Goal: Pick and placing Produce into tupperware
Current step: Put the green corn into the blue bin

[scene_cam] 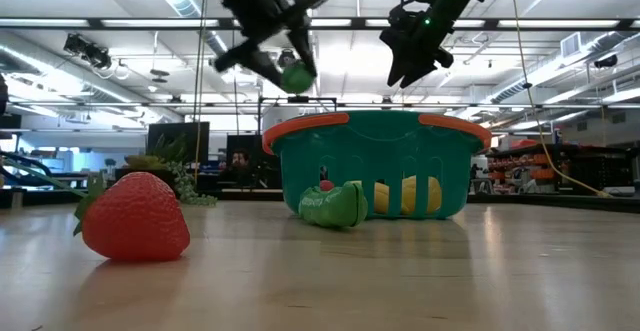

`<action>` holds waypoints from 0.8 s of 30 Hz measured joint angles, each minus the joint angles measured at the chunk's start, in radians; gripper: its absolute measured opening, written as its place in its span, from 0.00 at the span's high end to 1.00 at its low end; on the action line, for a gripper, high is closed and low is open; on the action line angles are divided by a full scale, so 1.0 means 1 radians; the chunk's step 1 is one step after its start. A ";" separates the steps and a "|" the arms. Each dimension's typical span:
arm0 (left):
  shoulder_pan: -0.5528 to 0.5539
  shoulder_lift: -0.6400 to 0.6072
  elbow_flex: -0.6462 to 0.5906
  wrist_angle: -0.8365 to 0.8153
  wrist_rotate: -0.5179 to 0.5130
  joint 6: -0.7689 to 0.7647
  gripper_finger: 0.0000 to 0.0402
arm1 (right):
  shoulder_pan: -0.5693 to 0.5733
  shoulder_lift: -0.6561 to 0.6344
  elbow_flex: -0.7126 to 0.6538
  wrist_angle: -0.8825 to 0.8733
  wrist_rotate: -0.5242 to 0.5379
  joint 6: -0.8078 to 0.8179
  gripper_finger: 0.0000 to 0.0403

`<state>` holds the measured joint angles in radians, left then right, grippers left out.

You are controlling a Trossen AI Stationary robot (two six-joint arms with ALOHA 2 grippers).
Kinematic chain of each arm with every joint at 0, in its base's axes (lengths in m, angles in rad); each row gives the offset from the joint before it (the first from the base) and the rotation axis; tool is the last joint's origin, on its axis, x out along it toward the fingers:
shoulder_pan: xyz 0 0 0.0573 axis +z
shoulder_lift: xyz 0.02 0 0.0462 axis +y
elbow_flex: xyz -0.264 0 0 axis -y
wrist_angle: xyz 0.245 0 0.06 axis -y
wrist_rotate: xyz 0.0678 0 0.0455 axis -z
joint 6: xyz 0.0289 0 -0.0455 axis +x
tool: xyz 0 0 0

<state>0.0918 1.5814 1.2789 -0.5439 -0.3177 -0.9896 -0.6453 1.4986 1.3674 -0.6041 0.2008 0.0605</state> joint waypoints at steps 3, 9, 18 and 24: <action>0.035 0.050 -0.001 0.108 0.077 0.070 0.47 | 0.000 0.000 0.000 0.000 0.000 0.000 0.47; 0.018 0.203 -0.001 0.282 0.217 0.110 0.46 | 0.000 0.000 0.000 0.001 0.000 0.000 0.47; -0.038 0.262 -0.002 0.298 0.252 0.168 0.45 | -0.001 0.000 0.000 0.001 0.000 -0.001 0.47; -0.059 0.276 -0.001 0.296 0.253 0.272 0.39 | -0.001 0.000 0.000 0.002 0.000 -0.004 0.47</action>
<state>0.0326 1.8572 1.2781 -0.2479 -0.0651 -0.7171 -0.6460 1.4986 1.3674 -0.6022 0.2008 0.0566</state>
